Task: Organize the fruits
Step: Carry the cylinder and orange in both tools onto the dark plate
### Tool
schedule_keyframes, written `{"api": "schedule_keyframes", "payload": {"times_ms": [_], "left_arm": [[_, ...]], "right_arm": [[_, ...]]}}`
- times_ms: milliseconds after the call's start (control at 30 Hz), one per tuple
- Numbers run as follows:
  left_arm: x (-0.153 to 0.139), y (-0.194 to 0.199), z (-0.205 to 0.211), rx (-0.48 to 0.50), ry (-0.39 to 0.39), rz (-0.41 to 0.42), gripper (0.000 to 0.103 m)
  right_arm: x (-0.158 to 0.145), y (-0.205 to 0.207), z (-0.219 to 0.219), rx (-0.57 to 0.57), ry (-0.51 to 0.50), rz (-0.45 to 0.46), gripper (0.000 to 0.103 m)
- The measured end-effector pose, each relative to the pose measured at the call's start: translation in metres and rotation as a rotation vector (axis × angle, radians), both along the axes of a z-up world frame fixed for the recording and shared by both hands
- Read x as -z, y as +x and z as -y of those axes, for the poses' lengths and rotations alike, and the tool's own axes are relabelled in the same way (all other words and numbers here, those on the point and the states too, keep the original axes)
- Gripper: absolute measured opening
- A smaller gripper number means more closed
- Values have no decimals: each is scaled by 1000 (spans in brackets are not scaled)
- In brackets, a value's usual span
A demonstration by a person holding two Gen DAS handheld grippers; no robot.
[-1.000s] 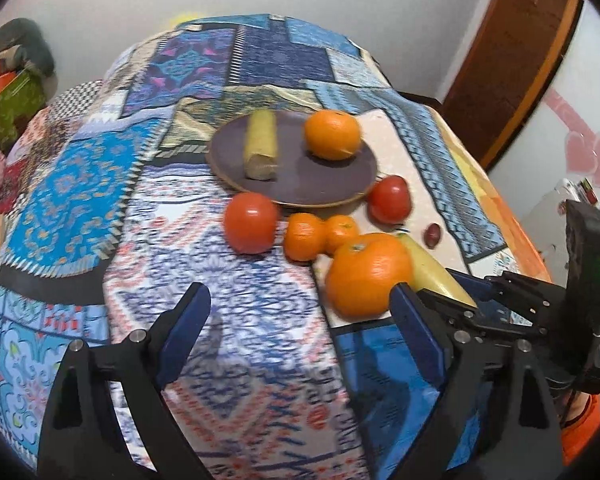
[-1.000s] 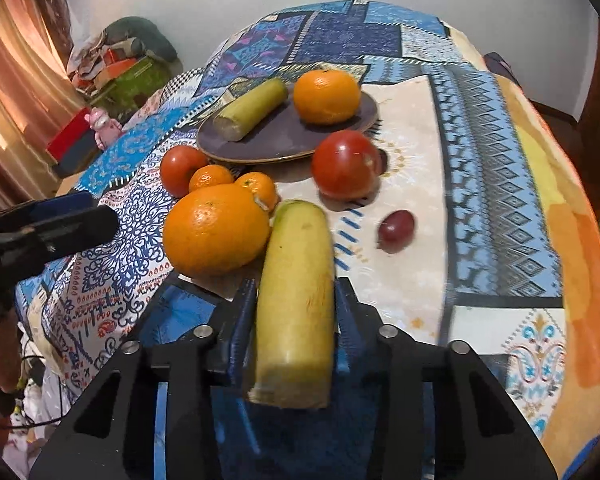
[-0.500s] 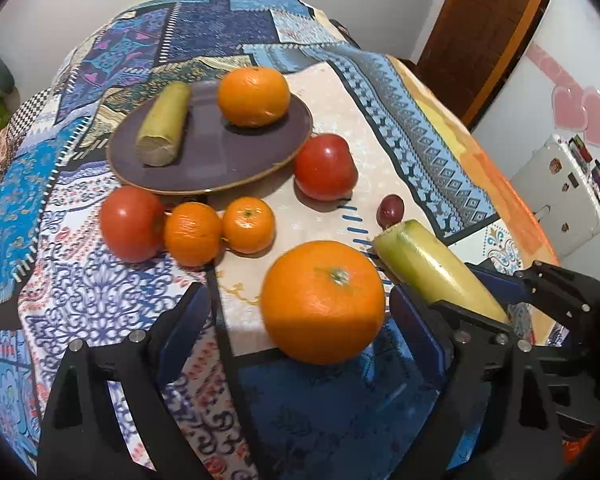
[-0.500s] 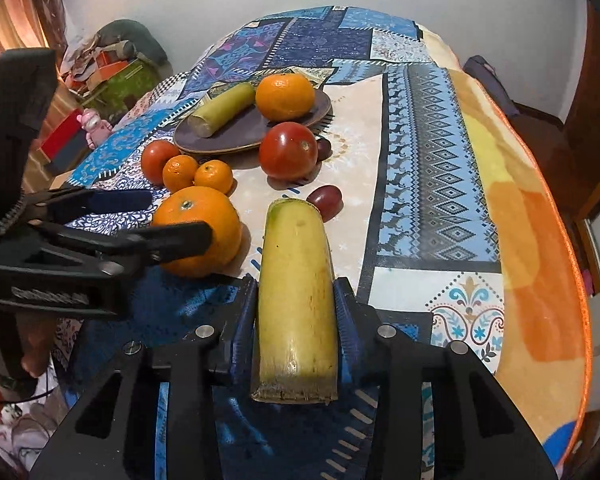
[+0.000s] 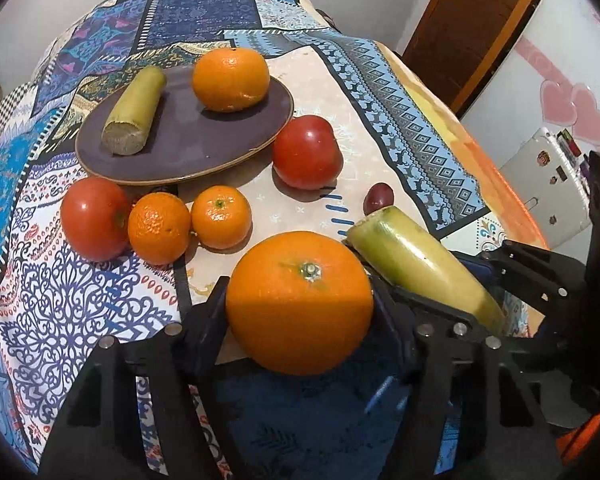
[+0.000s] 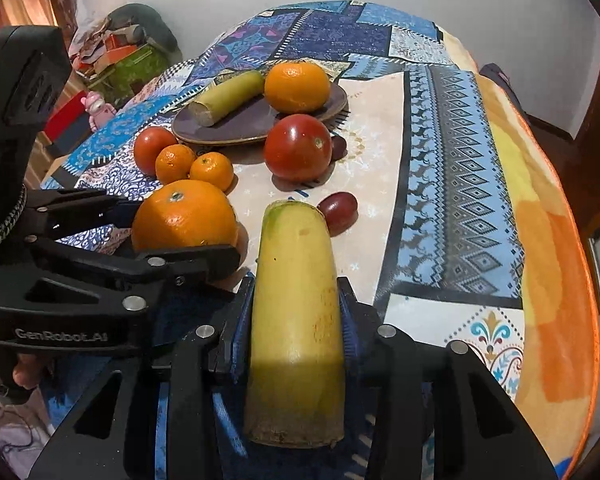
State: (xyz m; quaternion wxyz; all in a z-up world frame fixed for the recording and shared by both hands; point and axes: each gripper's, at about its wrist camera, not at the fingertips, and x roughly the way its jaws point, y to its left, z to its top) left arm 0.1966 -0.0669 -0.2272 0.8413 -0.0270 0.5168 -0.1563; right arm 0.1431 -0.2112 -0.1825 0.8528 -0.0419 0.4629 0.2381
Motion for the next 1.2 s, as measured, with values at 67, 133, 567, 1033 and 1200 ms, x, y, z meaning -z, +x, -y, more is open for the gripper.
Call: {"api": "schedule_keyframes", "payload": {"times_ms": [67, 133, 567, 1033, 1200], "left_arm": [[-3, -2, -4, -8, 0, 5, 65], [-7, -6, -9, -17, -6, 13, 65], [-57, -14, -59, -121, -26, 130, 65], [-82, 34, -110, -235, 28, 202, 65], [-74, 58, -122, -250, 42, 189, 65]], "right_arm": [[-2, -1, 1, 0, 7, 8, 36], [-5, -2, 2, -3, 32, 7, 36], [-43, 11, -18, -17, 73, 102, 36], [-68, 68, -60, -27, 112, 160, 36], [-62, 89, -74, -30, 106, 142, 36]]}}
